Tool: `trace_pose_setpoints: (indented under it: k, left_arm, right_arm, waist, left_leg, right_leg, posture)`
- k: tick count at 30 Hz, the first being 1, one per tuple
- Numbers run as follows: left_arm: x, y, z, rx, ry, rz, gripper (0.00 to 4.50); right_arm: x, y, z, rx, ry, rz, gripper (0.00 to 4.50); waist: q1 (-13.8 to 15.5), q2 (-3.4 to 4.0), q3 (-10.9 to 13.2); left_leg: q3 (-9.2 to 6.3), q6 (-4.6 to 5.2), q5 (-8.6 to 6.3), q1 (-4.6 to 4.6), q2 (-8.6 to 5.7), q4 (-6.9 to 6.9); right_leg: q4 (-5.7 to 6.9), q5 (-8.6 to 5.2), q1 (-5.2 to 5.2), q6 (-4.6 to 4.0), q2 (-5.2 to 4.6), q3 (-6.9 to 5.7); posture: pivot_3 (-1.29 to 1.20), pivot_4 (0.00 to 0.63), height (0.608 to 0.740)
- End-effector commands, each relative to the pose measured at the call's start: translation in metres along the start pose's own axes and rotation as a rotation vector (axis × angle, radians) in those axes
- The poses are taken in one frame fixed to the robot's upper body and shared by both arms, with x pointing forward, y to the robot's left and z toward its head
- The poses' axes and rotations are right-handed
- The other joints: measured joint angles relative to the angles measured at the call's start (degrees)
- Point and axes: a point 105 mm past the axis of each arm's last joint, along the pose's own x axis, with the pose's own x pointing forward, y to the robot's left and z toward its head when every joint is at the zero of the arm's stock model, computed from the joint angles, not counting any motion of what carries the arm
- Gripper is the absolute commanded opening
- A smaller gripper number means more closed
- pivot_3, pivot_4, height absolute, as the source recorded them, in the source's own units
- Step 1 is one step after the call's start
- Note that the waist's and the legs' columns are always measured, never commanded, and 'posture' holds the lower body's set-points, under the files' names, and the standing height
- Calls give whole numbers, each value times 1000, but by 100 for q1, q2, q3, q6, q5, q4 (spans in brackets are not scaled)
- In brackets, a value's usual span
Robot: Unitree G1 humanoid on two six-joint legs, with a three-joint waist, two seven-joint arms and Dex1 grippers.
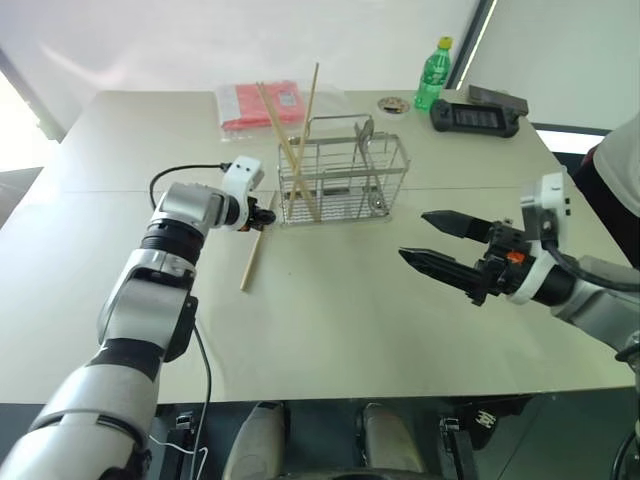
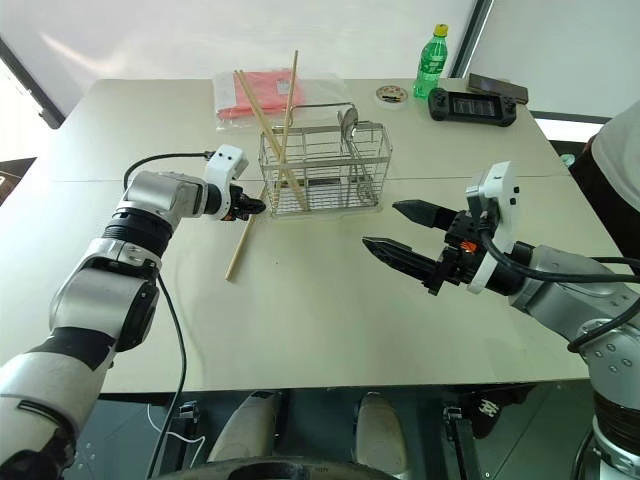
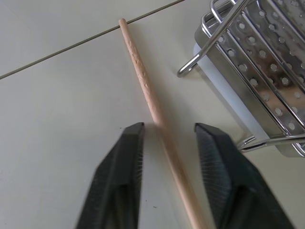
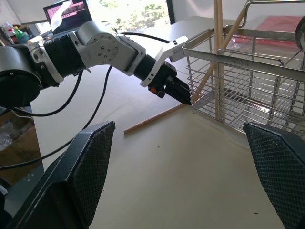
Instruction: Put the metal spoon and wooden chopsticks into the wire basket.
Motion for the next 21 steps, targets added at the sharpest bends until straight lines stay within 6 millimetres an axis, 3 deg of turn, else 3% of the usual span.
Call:
trace_pose_setpoints:
  k: [1,9,13,18,21]
  left_arm:
    - [-5,0,13,10,-31,-7,133]
    - [-9,6,9,-18,-24,13,133]
    - [-18,19,6,-57,-25,58,133]
    - [-44,51,2,-59,-58,166,133]
    - [-71,86,5,-76,-132,321,133]
  right_arm:
    - [0,4,10,-44,-32,10,4500]
    - [1,3,11,-43,-34,14,4500]
    - [1,1,11,-41,-32,16,4500]
    - [3,1,14,-47,-28,25,4500]
    - [2,0,15,-46,-29,25,4500]
  waist:
    - [-4,0,0]
    - [-9,0,0]
    - [-26,0,0]
    - [-61,0,0]
    - [-31,0,0]
  left_leg:
    - [0,0,0,0,0,0]
    - [0,0,0,1,0,0]
    - [0,0,0,2,0,0]
    - [0,0,0,5,2,-3]
    - [0,0,0,5,2,-2]
  right_leg:
    - [0,0,0,0,0,0]
    - [3,0,-2,0,0,0]
    - [6,0,-2,0,0,0]
    - [20,0,-11,0,0,1]
    - [22,0,-11,0,0,1]
  posture:
    - [0,150,721]
    - [0,150,721]
    - [0,150,721]
    - [0,150,721]
    - [0,150,721]
